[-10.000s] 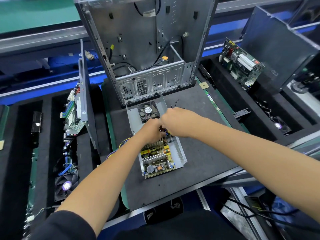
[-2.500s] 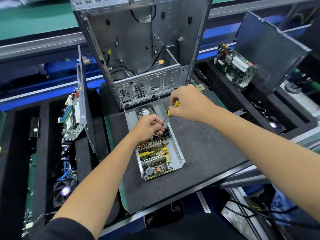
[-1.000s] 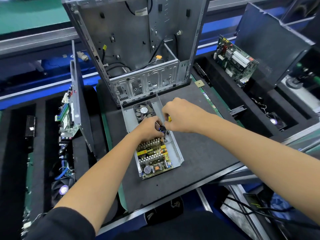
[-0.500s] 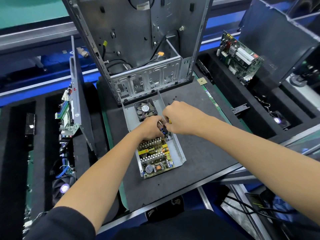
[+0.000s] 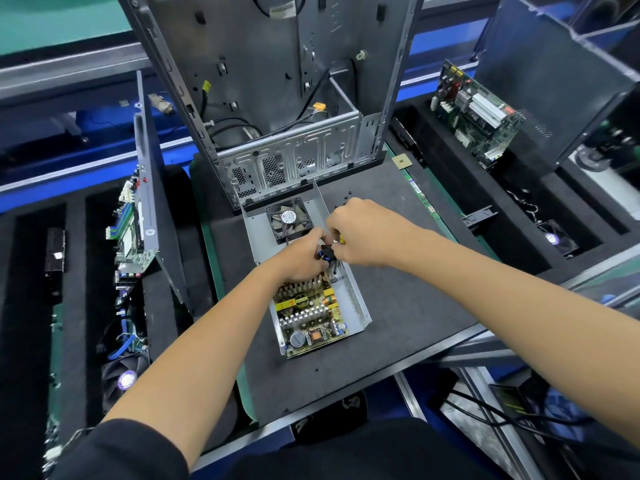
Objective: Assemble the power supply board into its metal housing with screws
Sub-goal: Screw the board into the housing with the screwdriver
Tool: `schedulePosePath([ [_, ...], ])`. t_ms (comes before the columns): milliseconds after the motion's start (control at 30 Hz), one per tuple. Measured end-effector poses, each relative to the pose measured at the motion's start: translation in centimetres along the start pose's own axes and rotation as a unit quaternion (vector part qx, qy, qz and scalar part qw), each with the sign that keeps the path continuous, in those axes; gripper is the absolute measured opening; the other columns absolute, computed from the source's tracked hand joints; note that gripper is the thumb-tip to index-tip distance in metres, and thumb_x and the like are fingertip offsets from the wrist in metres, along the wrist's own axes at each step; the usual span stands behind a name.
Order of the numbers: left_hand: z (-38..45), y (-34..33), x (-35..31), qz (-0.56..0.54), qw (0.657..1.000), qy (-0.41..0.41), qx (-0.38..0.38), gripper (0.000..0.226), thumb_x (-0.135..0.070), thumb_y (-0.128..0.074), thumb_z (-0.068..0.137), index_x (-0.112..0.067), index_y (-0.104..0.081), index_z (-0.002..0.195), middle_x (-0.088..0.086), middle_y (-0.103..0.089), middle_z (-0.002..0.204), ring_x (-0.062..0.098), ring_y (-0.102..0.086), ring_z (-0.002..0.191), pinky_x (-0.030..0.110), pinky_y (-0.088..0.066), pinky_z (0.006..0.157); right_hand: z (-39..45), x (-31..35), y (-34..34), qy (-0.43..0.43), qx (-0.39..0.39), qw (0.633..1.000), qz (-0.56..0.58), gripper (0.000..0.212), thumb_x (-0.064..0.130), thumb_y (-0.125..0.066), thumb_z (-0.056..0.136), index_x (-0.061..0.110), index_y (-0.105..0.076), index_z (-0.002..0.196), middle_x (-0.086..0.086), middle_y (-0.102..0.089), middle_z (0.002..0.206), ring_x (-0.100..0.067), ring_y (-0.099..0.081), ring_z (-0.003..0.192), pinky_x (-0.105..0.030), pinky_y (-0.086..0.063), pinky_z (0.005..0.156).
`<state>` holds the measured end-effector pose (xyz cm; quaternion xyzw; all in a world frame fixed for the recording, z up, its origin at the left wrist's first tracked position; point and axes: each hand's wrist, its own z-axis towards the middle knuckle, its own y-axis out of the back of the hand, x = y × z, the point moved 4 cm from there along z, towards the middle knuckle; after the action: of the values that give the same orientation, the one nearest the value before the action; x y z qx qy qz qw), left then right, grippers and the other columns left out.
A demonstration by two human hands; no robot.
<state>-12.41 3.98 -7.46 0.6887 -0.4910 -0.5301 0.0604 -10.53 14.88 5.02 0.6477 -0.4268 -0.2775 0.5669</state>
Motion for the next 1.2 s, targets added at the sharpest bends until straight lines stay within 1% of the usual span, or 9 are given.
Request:
schedulePosePath([
  [100, 0.1, 0.0, 0.1, 0.0, 1.0, 0.001, -0.006, 0.033, -0.013, -0.057, 0.092, -0.028, -0.033, 0.109, 0.002, -0.058, 0.09, 0.021, -0.052, 0.081, 0.035, -0.043, 0.071, -0.1, -0.2, 0.1, 0.001, -0.011, 1.0, 0.002, 0.012, 0.013, -0.059, 0.081, 0.004, -0.066, 0.084, -0.014, -0.063, 0.076, -0.03, -0.059, 0.068, -0.02, -0.029, 0.042],
  [200, 0.1, 0.0, 0.0, -0.009, 1.0, -0.003, -0.005, 0.034, -0.009, -0.059, 0.089, -0.026, -0.036, 0.108, 0.008, -0.06, 0.091, 0.02, -0.052, 0.078, 0.038, -0.045, 0.073, -0.1, -0.3, 0.1, 0.002, -0.012, 1.0, 0.006, 0.011, 0.013, -0.059, 0.08, 0.004, -0.066, 0.083, -0.013, -0.063, 0.074, -0.028, -0.057, 0.064, -0.021, -0.029, 0.041],
  [333, 0.2, 0.0, 0.0, -0.017, 1.0, -0.003, -0.004, 0.035, -0.009, -0.061, 0.083, -0.025, -0.04, 0.106, -0.004, -0.053, 0.073, 0.014, -0.047, 0.066, 0.029, -0.038, 0.061, -0.2, 0.0, -0.1, 0.003, -0.012, 1.0, 0.011, 0.014, 0.013, -0.059, 0.079, 0.004, -0.066, 0.086, -0.013, -0.062, 0.074, -0.025, -0.052, 0.06, -0.022, -0.027, 0.04],
  [467, 0.3, -0.3, -0.1, -0.011, 1.0, 0.007, -0.001, 0.041, -0.011, -0.071, 0.076, -0.024, -0.04, 0.1, 0.0, -0.05, 0.075, 0.014, -0.046, 0.065, 0.029, -0.038, 0.057, -0.2, 0.1, -0.1, 0.006, -0.011, 1.0, 0.016, 0.015, 0.014, -0.059, 0.08, 0.004, -0.067, 0.086, -0.013, -0.062, 0.075, -0.023, -0.05, 0.059, -0.021, -0.028, 0.041],
  [633, 0.8, -0.5, -0.1, 0.005, 0.999, 0.022, -0.046, 0.042, -0.007, -0.072, 0.07, -0.023, -0.04, 0.092, -0.007, -0.049, 0.079, 0.006, -0.045, 0.066, 0.025, -0.033, 0.051, -0.3, 0.1, -0.3, 0.01, -0.014, 1.0, 0.007, 0.015, 0.017, -0.059, 0.081, 0.004, -0.066, 0.084, -0.01, -0.056, 0.07, -0.026, -0.052, 0.061, -0.022, -0.026, 0.041],
  [767, 1.3, -0.6, -0.2, 0.019, 0.998, 0.031, -0.05, 0.042, -0.007, -0.073, 0.067, -0.017, -0.043, 0.095, -0.004, -0.051, 0.081, 0.017, -0.049, 0.071, 0.027, -0.036, 0.053, -0.3, -0.1, -0.6, 0.005, -0.009, 1.0, 0.003, 0.013, 0.015, -0.058, 0.08, 0.003, -0.064, 0.083, -0.013, -0.061, 0.073, -0.029, -0.057, 0.064, -0.021, -0.03, 0.042],
  [900, 1.7, -0.4, -0.4, 0.05, 0.997, 0.029, -0.049, 0.043, -0.01, -0.073, 0.066, -0.012, -0.047, 0.099, 0.006, -0.056, 0.09, 0.025, -0.054, 0.079, 0.037, -0.047, 0.062, -0.2, -0.2, -0.7, 0.001, -0.005, 1.0, 0.006, 0.013, 0.013, -0.058, 0.079, 0.003, -0.065, 0.084, -0.014, -0.062, 0.076, -0.028, -0.055, 0.062, -0.022, -0.032, 0.042],
  [1033, 1.9, -0.4, -0.4, 0.05, 0.997, 0.022, -0.045, 0.039, -0.01, -0.072, 0.068, -0.014, -0.044, 0.095, 0.005, -0.053, 0.089, 0.022, -0.052, 0.075, 0.029, -0.04, 0.055, -0.1, -0.2, -0.7, 0.001, -0.005, 1.0, 0.003, 0.013, 0.014, -0.058, 0.079, 0.004, -0.066, 0.082, -0.014, -0.062, 0.074, -0.025, -0.052, 0.058, -0.021, -0.03, 0.041],
  [1200, 2.2, -0.8, -0.3, 0.062, 0.997, 0.023, -0.05, 0.033, -0.008, -0.067, 0.068, -0.019, -0.041, 0.084, 0.002, -0.051, 0.08, 0.019, -0.049, 0.069, 0.028, -0.037, 0.052, 0.0, 0.0, -1.1, 0.008, -0.004, 1.0, 0.009, 0.012, 0.015, -0.058, 0.081, 0.006, -0.065, 0.082, -0.01, -0.06, 0.071, -0.026, -0.055, 0.06, -0.021, -0.029, 0.042],
])
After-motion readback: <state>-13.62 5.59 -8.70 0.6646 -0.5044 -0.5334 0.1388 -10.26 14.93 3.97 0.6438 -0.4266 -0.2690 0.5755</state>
